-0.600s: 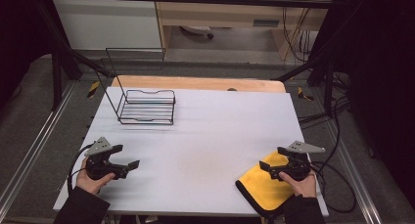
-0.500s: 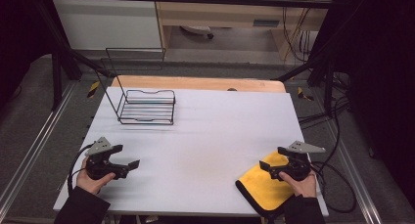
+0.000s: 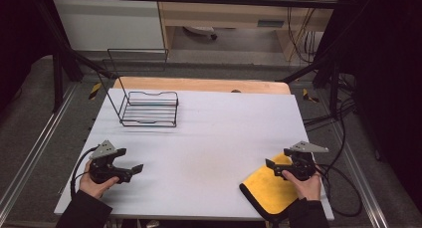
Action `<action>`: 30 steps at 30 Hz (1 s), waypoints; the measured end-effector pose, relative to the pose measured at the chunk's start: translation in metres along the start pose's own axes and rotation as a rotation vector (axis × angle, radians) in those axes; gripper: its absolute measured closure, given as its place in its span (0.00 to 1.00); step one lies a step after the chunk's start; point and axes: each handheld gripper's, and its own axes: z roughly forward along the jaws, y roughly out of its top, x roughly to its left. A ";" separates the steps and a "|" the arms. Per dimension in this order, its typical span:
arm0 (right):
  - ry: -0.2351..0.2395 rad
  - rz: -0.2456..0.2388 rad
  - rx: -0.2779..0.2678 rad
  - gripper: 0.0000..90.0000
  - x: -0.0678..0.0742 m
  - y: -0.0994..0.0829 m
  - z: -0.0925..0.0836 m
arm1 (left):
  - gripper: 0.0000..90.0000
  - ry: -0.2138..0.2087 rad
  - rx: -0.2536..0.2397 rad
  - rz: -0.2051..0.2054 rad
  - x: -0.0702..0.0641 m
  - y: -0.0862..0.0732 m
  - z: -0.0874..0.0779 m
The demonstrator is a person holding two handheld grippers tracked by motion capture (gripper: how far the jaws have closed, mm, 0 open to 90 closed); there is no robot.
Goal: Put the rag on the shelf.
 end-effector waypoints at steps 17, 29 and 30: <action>-0.067 0.069 0.076 0.62 -0.034 -0.006 0.020 | 0.07 0.004 0.003 0.000 0.001 0.000 0.000; -0.060 0.060 0.118 0.85 -0.034 -0.007 0.025 | 0.07 0.005 0.004 -0.002 0.001 0.000 0.000; -0.059 0.061 0.116 0.88 -0.034 -0.007 0.024 | 0.07 0.005 0.004 -0.002 0.001 0.000 0.000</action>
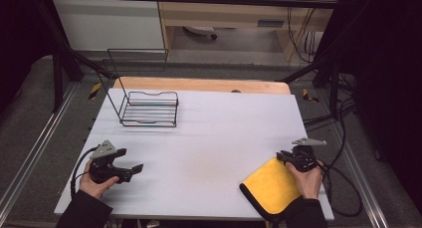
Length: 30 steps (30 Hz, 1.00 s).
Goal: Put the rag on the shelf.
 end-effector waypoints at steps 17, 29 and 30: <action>0.093 -0.241 -0.086 0.94 0.040 0.024 0.005 | 0.08 0.006 -0.004 -0.003 0.000 0.000 0.001; 0.207 -0.330 -0.059 0.94 0.091 0.057 0.046 | 0.08 0.010 -0.003 -0.003 0.002 0.000 0.000; 0.213 -0.334 -0.054 0.94 0.096 0.059 0.050 | 0.08 0.010 -0.003 -0.003 0.002 0.000 0.000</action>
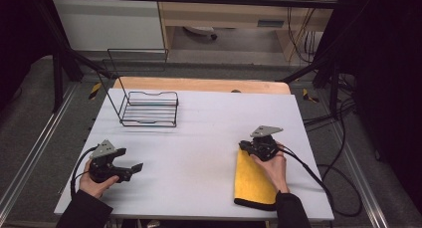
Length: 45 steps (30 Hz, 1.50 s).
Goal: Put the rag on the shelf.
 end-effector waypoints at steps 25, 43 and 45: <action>-0.040 0.044 0.026 0.42 0.040 0.015 0.001 | 0.08 0.003 -0.003 0.000 -0.001 0.000 -0.001; -0.171 -0.006 0.097 0.77 0.070 -0.014 0.019 | 0.08 0.007 -0.005 0.000 -0.002 0.000 -0.003; -0.184 -0.013 0.107 0.85 0.072 -0.013 0.019 | 0.08 0.008 -0.009 -0.004 -0.002 0.000 -0.004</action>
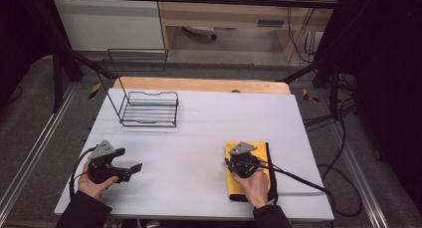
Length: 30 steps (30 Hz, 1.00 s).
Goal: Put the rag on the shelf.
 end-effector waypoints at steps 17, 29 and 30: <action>0.142 0.094 -0.052 0.96 -0.006 0.017 -0.022 | 0.08 0.002 0.001 -0.009 0.002 0.000 0.001; 0.256 0.040 -0.061 0.96 0.053 0.059 0.010 | 0.09 0.003 0.003 -0.018 0.003 0.000 0.000; 0.259 0.039 -0.055 0.96 0.059 0.063 0.014 | 0.08 0.003 0.003 -0.018 0.003 0.000 0.000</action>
